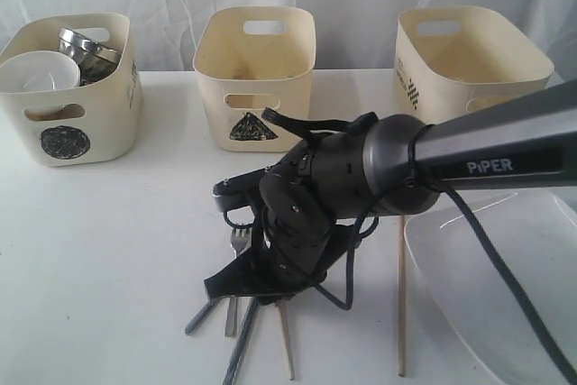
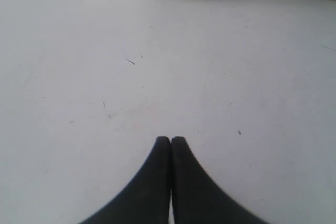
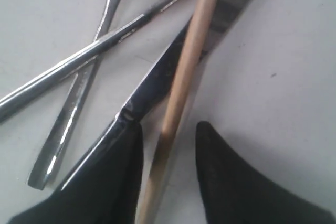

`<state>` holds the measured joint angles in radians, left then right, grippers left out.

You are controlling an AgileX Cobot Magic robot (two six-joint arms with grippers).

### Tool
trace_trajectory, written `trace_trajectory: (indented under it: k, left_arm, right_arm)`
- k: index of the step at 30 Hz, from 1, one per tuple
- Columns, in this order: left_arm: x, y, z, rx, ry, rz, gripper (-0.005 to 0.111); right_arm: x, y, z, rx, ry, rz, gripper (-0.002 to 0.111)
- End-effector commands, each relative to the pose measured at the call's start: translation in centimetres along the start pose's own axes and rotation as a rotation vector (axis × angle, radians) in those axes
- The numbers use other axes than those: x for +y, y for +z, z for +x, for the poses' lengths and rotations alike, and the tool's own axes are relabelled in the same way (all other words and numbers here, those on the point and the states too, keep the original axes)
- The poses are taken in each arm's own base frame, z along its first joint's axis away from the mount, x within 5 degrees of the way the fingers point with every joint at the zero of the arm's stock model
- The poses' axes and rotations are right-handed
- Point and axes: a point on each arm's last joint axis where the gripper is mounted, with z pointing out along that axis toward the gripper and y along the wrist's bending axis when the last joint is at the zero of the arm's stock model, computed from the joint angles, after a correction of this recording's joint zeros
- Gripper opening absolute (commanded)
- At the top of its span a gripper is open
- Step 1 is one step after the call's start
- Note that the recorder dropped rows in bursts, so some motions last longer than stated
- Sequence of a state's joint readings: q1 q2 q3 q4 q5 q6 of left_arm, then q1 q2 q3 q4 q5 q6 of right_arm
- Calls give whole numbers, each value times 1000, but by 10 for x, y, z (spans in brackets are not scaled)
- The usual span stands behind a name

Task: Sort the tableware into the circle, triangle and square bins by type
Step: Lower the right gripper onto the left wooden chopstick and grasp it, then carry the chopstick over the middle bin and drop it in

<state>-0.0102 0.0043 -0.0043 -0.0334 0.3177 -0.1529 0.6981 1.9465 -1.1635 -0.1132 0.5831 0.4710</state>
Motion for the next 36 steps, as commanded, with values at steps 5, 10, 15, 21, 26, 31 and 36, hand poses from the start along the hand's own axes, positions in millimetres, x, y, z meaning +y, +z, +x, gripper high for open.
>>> trace_trajectory:
  k: [5,10,15,21,26,31,36]
  left_arm:
    - [0,0,4,32,-6,7,0]
    - [0,0,4,32,-6,7,0]
    - [0,0,4,32,-6,7,0]
    - [0,0,4,32,-6,7,0]
    - [0,0,4,32,-6,7,0]
    - [0,0,4,32,-6,7,0]
    - [0,0,4,32,-6,7,0]
  right_arm:
    - [-1,0,-2,-18,0,3,4]
    - [-1,-5,-3,-17,5,5,0]
    - [0,-88,-43,-268,2,-77,0]
    - [-43,-172,-105,-738,141,-185,0]
    - [-68,-176,-126,-941,251,-251,0]
    - [-71,-166,-147,-1198,256,-331,0]
    - [-71,-132,-159,-1311,243,-364,0]
